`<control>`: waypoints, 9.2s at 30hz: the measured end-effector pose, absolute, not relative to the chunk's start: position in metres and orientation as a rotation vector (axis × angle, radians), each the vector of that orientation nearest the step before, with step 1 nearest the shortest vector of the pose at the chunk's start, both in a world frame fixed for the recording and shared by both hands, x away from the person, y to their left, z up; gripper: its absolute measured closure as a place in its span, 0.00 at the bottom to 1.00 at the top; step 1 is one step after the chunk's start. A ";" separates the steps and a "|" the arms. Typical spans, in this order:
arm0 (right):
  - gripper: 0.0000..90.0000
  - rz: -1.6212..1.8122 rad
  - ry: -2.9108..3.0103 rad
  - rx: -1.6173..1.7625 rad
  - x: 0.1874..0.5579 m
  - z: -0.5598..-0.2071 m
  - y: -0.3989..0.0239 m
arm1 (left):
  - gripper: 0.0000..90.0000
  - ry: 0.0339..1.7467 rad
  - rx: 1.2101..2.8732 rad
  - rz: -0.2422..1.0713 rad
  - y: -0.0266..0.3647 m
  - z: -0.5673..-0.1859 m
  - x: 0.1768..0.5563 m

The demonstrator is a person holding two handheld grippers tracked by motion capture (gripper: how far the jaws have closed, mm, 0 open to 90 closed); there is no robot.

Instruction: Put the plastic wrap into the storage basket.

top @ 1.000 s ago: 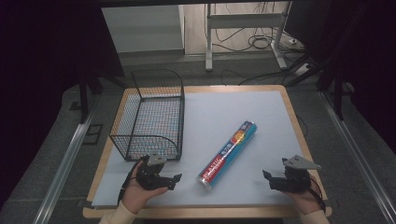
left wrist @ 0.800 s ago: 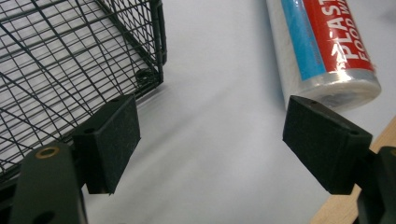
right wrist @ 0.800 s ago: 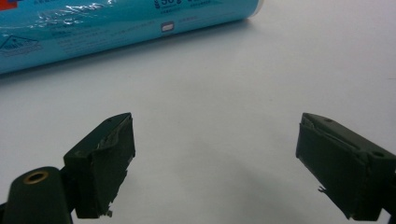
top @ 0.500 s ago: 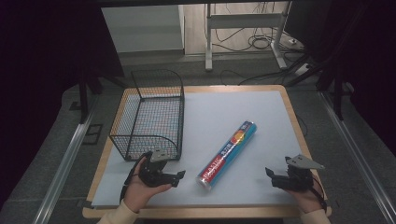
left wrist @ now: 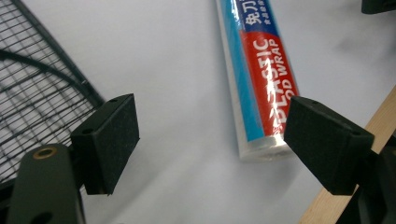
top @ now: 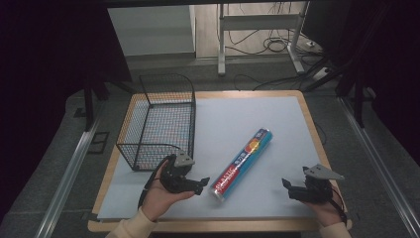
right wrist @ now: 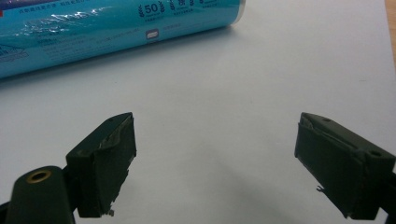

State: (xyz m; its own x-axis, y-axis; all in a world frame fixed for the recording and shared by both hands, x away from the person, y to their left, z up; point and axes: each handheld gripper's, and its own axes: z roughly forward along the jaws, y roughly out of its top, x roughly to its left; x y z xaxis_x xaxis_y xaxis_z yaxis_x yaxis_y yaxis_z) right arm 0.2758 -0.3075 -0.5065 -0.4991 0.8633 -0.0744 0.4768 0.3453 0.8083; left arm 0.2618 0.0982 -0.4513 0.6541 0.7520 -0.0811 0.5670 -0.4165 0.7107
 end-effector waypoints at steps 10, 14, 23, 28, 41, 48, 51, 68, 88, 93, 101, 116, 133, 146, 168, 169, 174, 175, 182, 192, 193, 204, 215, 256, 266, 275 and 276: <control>0.14 1.021 2.116 1.166 0.276 -0.507 -0.308 | 0.20 0.999 2.147 0.317 0.086 -0.448 0.269; 0.15 1.018 2.115 1.167 0.276 -0.507 -0.308 | 0.20 0.985 2.150 0.316 0.082 -0.446 0.271; 0.15 1.021 2.117 1.165 0.276 -0.506 -0.308 | 0.19 0.987 2.142 0.319 0.073 -0.446 0.277; 0.15 1.024 2.118 1.164 0.276 -0.506 -0.307 | 0.20 0.974 2.145 0.308 0.067 -0.445 0.280; 0.16 1.031 2.113 1.146 0.271 -0.503 -0.305 | 0.19 0.952 2.174 0.277 0.042 -0.444 0.291; 0.16 1.032 2.115 1.143 0.272 -0.503 -0.306 | 0.19 0.924 2.225 0.261 0.022 -0.447 0.300; 0.16 1.029 2.117 1.144 0.272 -0.503 -0.306 | 0.19 0.923 2.232 0.257 0.020 -0.447 0.302; 0.16 1.018 2.117 1.152 0.273 -0.505 -0.307 | 0.18 0.905 2.267 0.236 -0.004 -0.451 0.310; 0.16 1.013 2.107 1.166 0.273 -0.504 -0.309 | 0.18 0.891 2.334 0.219 -0.039 -0.452 0.330; 0.16 1.011 2.106 1.163 0.273 -0.505 -0.310 | 0.18 0.923 2.354 0.227 -0.046 -0.456 0.338; 0.16 1.004 2.106 1.165 0.274 -0.505 -0.310 | 0.17 0.962 2.388 0.225 -0.054 -0.468 0.350; 0.16 0.986 2.102 1.189 0.275 -0.507 -0.313 | 0.19 1.076 2.493 0.161 -0.071 -0.495 0.376; 0.16 0.983 2.101 1.190 0.276 -0.507 -0.313 | 0.33 1.147 2.587 0.106 -0.074 -0.501 0.386; 0.17 0.990 2.086 1.197 0.276 -0.506 -0.316 | 0.34 1.149 2.567 0.011 -0.062 -0.481 0.394; 0.17 0.986 2.074 1.210 0.277 -0.506 -0.318 | 0.35 1.069 2.486 0.110 -0.030 -0.435 0.391; 0.17 0.983 2.075 1.209 0.277 -0.506 -0.319 | 0.35 1.060 2.492 0.109 -0.029 -0.434 0.392; 0.17 0.982 2.074 1.212 0.277 -0.506 -0.319 | 0.35 1.064 2.472 0.116 -0.025 -0.425 0.392; 0.17 0.984 2.073 1.212 0.277 -0.506 -0.318 | 0.35 1.058 2.467 0.126 -0.025 -0.421 0.392; 0.17 1.005 2.066 1.218 0.276 -0.505 -0.319 | 0.35 1.071 2.427 0.150 -0.027 -0.418 0.391; 0.17 0.978 2.068 1.208 0.274 -0.504 -0.315 | 0.35 1.060 2.391 0.174 -0.023 -0.406 0.392; 0.17 0.978 2.068 1.208 0.274 -0.504 -0.315 | 0.35 1.060 2.391 0.174 -0.023 -0.406 0.392; 0.18 0.956 2.066 1.221 0.275 -0.506 -0.317 | 0.35 1.076 2.335 0.216 0.000 -0.384 0.398; 0.18 0.938 2.074 1.228 0.277 -0.508 -0.319 | 0.35 1.083 2.273 0.235 0.012 -0.368 0.406; 0.18 0.901 2.077 1.227 0.278 -0.510 -0.319 | 0.35 1.122 2.218 0.377 0.059 -0.320 0.445; 0.18 0.892 2.073 1.228 0.278 -0.511 -0.319 | 0.35 1.133 2.226 0.437 0.075 -0.314 0.458; 0.18 0.892 2.063 1.233 0.278 -0.510 -0.319 | 0.35 1.158 2.217 0.459 0.089 -0.319 0.467; 0.18 0.892 2.064 1.234 0.278 -0.510 -0.319 | 0.35 1.165 2.217 0.469 0.093 -0.321 0.469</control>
